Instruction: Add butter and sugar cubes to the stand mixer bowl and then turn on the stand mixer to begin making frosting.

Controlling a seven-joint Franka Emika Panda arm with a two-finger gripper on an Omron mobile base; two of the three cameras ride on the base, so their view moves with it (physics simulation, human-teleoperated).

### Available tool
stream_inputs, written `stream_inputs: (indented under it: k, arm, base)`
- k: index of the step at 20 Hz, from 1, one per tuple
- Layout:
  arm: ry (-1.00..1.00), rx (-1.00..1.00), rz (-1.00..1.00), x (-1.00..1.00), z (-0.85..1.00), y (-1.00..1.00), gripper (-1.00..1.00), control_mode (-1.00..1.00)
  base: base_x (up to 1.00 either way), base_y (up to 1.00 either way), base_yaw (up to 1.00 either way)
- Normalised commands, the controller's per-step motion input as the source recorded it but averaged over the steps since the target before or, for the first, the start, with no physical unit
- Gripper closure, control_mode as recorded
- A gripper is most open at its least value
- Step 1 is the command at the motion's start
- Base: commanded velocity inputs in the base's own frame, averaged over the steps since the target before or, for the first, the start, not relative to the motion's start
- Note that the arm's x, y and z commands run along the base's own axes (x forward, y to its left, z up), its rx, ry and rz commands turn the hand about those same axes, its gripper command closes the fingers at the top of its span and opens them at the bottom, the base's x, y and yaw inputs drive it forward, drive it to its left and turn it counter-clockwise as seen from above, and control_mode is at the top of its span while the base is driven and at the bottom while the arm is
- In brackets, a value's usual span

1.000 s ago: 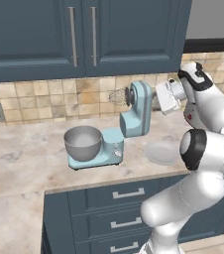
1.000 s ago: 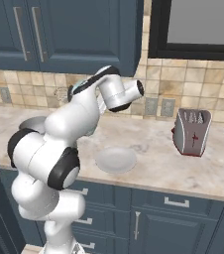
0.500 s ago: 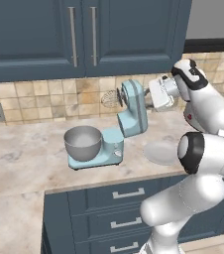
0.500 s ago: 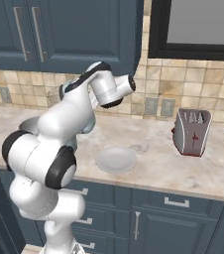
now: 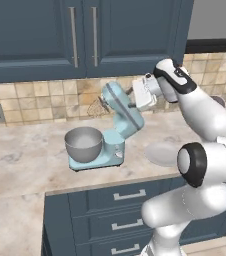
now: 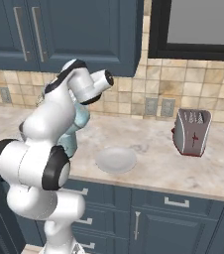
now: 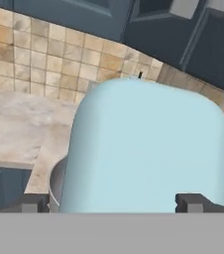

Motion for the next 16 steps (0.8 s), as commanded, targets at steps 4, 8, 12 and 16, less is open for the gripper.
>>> stream_inputs:
  k: [4, 8, 12, 16]
  arm:
    - [0.07, -0.08, 0.00, -0.09, -0.53, 1.00, -1.00, -1.00]
    - [0.14, -0.11, 0.00, -0.02, -0.66, 1.00, -1.00, -1.00]
    - [0.18, -0.14, 0.00, 0.00, -0.80, 0.93, -1.00, -1.00]
    - [0.23, -0.13, -0.05, 0.08, -0.98, 0.70, -1.00, -1.00]
  base:
    - [0.00, 0.00, 0.00]
    - [0.00, 0.00, 0.00]
    - [0.00, 0.00, 0.00]
    - [0.00, 0.00, 0.00]
